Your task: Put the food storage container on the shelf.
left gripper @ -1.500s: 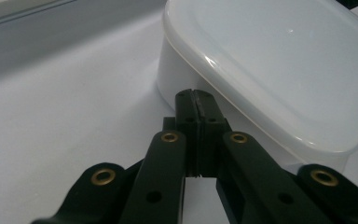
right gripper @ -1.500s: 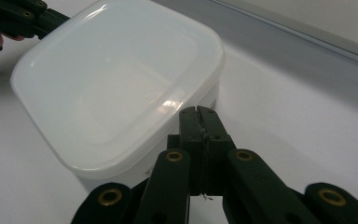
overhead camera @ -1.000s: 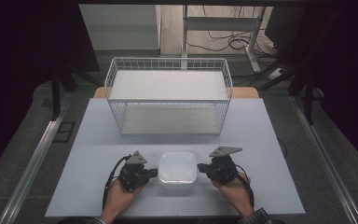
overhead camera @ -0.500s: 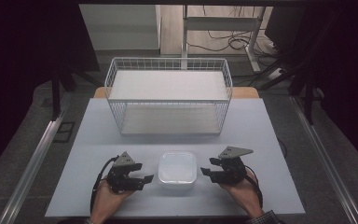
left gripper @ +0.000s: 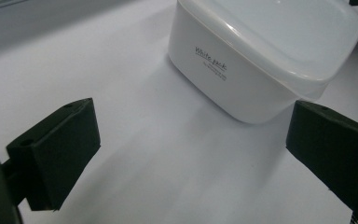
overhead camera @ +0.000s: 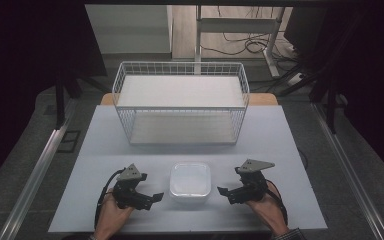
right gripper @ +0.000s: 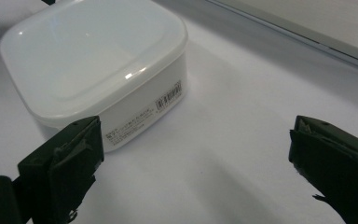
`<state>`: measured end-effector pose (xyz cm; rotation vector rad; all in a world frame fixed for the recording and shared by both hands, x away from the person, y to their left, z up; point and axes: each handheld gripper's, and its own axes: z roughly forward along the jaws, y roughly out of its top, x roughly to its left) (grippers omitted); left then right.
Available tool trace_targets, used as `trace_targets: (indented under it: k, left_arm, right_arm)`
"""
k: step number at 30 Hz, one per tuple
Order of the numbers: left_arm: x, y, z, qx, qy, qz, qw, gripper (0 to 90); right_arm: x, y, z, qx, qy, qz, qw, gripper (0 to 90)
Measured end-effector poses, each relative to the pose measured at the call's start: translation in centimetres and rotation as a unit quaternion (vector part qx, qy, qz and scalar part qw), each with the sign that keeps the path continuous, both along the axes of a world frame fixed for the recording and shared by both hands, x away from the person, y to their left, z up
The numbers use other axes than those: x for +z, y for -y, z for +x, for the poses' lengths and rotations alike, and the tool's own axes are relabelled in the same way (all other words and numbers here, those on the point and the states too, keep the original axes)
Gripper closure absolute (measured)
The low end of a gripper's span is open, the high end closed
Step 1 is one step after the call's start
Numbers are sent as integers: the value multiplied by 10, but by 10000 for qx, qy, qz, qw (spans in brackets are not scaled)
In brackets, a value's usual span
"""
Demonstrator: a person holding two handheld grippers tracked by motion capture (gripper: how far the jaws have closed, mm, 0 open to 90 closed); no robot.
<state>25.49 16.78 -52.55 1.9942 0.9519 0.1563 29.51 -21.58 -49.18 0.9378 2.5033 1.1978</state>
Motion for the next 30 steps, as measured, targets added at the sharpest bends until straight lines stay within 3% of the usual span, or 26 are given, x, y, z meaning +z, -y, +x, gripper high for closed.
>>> trace_targets:
  k: [6, 13, 17, 19, 25, 30]
  left_arm:
    - [2, -1, 2, 18, -43, -157, 9999, 13]
    - [13, 8, 5, -93, -87, -88, 9999, 27]
    - [16, 10, 6, -164, -116, -228, 9995, 27]
    - [19, 16, 7, -205, -79, -132, 9997, 27]
    - [22, 28, 12, -243, -32, 70, 9997, 57]
    - [26, 34, 19, -324, -1, 6, 9995, 98]
  right_arm:
    - [5, -2, -1, -15, -6, 150, 9999, 23]
    - [13, -11, -2, -86, -50, 254, 9996, 15]
    - [18, -16, -2, -192, -137, 390, 9990, 0]
    - [19, -19, -1, -289, -152, 413, 9986, 0]
    - [19, -28, 1, -229, -227, 339, 9989, 40]
    - [21, -39, 1, -107, -251, 358, 9990, 99]
